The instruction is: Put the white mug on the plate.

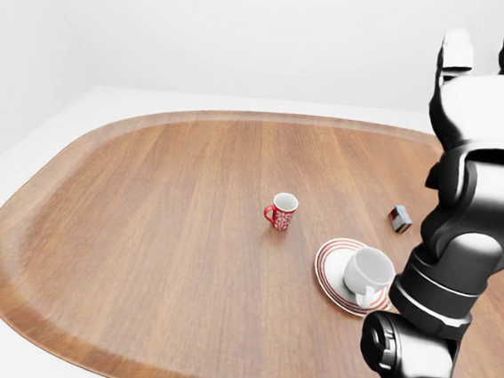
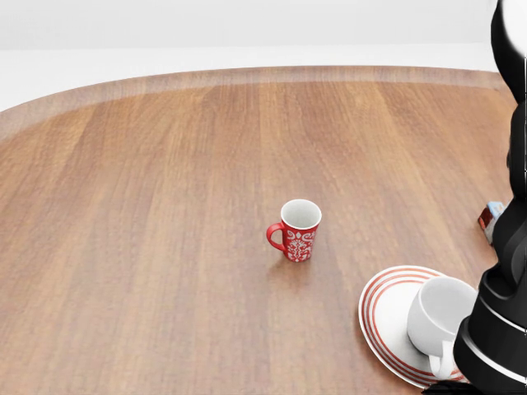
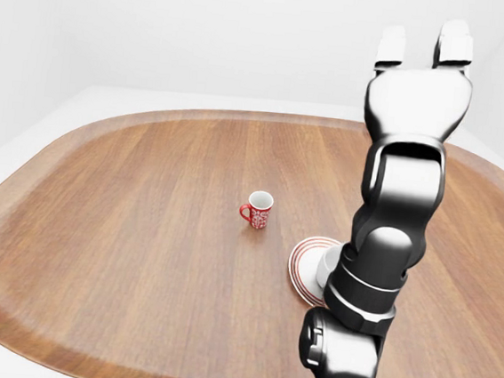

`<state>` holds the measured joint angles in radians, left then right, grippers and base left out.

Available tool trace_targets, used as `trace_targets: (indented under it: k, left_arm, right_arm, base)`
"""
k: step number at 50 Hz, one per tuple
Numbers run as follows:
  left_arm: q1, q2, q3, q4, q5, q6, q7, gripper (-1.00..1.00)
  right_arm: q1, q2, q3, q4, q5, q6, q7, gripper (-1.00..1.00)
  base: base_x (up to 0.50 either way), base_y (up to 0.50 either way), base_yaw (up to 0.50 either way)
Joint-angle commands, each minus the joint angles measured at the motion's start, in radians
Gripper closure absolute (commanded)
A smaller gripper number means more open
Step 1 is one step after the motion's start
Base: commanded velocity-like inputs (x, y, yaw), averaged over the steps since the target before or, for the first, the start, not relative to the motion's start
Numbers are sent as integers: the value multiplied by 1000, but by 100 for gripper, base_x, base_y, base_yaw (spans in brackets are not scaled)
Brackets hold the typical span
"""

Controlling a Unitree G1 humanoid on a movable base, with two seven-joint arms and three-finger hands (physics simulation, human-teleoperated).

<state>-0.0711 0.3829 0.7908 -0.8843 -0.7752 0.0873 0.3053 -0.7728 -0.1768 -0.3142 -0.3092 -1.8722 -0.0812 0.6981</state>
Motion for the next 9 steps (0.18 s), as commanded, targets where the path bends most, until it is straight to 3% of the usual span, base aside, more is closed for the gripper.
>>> trace_targets:
  k: [1,5,9]
  left_arm:
    - [2,-2,2,-3,0,0,-2,-100]
    - [3,-3,2,-4,0,0,-3,-100]
    - [5,-5,1,-5,2,0,-5,-100]
  right_arm:
    - [-281,84,-128,-207,-100,-6,0,-100]
    - [-427,60,-120,-185,-100,-6,0,-100]
    - [-438,63,-118,-188,-100,-6,0,-100]
  base:
    - [0,0,0]
    - [0,0,0]
    - [0,0,0]
